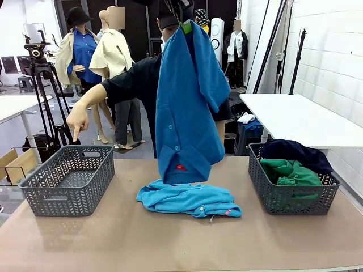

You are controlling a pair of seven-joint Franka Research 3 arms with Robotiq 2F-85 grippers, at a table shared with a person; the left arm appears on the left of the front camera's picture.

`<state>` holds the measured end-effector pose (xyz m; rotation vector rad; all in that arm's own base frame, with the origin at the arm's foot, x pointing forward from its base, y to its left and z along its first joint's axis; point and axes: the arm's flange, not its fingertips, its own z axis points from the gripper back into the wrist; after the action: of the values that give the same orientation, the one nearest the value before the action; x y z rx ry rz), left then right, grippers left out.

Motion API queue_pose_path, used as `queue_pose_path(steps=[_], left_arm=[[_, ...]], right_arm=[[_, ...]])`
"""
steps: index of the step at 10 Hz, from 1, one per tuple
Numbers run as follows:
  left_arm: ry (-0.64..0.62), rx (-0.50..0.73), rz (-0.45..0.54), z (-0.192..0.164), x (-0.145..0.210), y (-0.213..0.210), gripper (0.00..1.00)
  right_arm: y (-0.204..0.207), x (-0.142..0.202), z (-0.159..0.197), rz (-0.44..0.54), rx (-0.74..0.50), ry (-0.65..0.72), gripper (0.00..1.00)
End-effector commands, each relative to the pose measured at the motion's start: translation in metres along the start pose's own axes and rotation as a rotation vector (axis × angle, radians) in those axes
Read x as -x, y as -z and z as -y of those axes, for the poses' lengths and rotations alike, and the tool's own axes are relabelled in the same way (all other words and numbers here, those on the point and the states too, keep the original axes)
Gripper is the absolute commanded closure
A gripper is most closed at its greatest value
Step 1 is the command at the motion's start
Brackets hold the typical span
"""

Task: Sort the tops and bottoms.
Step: Sort the clothes according to human instructions.

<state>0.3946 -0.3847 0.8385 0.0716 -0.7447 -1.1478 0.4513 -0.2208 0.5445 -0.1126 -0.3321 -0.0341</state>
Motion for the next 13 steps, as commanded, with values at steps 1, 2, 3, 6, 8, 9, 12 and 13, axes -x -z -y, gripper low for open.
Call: queue_pose_path(steps=[1, 2, 3, 6, 8, 9, 12, 13], left_arm=[[0.002, -0.005, 0.009, 0.000, -0.001, -0.005, 1.00], [0.002, -0.005, 0.009, 0.000, -0.001, -0.005, 1.00], [0.002, -0.005, 0.009, 0.000, -0.001, -0.005, 1.00], [0.002, -0.005, 0.009, 0.000, -0.001, -0.005, 1.00], [-0.035, -0.088, -0.005, -0.021, 0.012, -0.017, 1.00], [-0.060, -0.194, -0.021, -0.039, 0.025, -0.033, 1.00], [-0.136, -0.401, -0.103, -0.092, 0.074, -0.066, 1.00], [-0.177, -0.446, -0.155, -0.106, 0.096, -0.069, 1.00]], right_arm=[[0.000, 0.000, 0.000, 0.001, 0.000, -0.011, 0.00], [0.000, 0.000, 0.000, 0.001, 0.000, -0.011, 0.00], [0.000, 0.000, 0.000, 0.001, 0.000, -0.011, 0.00], [0.000, 0.000, 0.000, 0.001, 0.000, -0.011, 0.00], [0.000, 0.000, 0.000, 0.001, 0.000, -0.011, 0.00], [0.000, 0.000, 0.000, 0.001, 0.000, -0.011, 0.00], [0.000, 0.000, 0.000, 0.001, 0.000, -0.011, 0.00], [0.000, 0.000, 0.000, 0.001, 0.000, -0.011, 0.00]])
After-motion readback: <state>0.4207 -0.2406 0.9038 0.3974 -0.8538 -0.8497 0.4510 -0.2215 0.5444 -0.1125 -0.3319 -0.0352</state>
